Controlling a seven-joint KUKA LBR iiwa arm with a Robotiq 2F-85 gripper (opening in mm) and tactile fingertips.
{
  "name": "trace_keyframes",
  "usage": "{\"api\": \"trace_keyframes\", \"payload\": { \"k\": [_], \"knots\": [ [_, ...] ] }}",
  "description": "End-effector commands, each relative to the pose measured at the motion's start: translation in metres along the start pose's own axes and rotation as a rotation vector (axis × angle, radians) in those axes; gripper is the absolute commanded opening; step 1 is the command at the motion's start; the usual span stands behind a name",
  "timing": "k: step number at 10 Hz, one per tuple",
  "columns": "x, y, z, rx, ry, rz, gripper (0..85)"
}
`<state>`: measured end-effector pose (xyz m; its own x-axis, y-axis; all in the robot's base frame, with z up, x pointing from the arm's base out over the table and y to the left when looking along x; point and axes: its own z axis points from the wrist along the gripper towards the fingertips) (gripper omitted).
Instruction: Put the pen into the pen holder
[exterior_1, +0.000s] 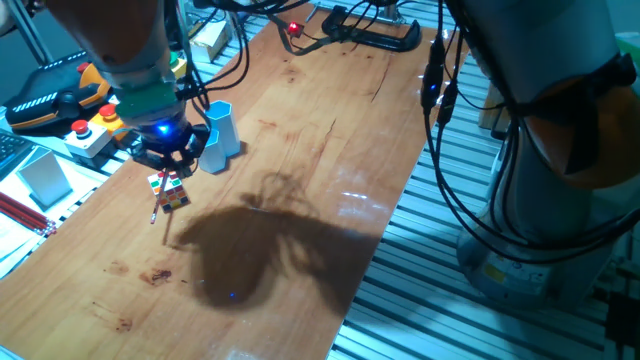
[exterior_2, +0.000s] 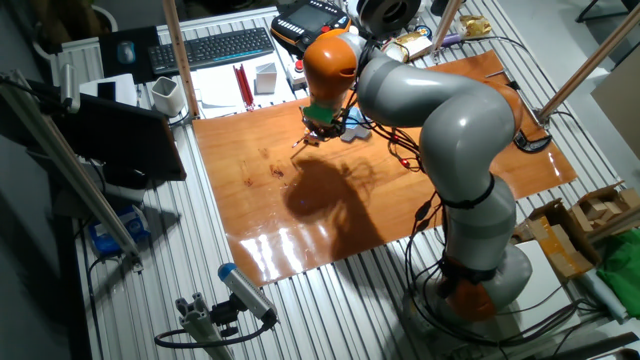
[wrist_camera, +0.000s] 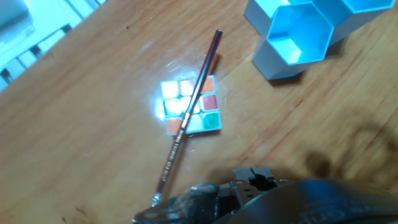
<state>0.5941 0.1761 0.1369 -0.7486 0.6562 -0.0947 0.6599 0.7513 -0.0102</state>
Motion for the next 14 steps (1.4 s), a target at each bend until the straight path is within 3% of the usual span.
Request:
{"api": "trace_keyframes", "payload": {
  "k": [1, 6, 10, 14],
  "knots": [
    [-0.0002, 0.0023, 0.0022, -0.012, -0.002, 0.019, 0.7],
    [-0.0017, 0.0032, 0.0057, -0.025, -0.007, 0.036, 0.7],
    [-0.0028, 0.0023, 0.0053, 0.002, -0.017, -0.04, 0.7],
    [-0.0028, 0.0023, 0.0053, 0.025, -0.043, -0.008, 0.7]
  ]
}}
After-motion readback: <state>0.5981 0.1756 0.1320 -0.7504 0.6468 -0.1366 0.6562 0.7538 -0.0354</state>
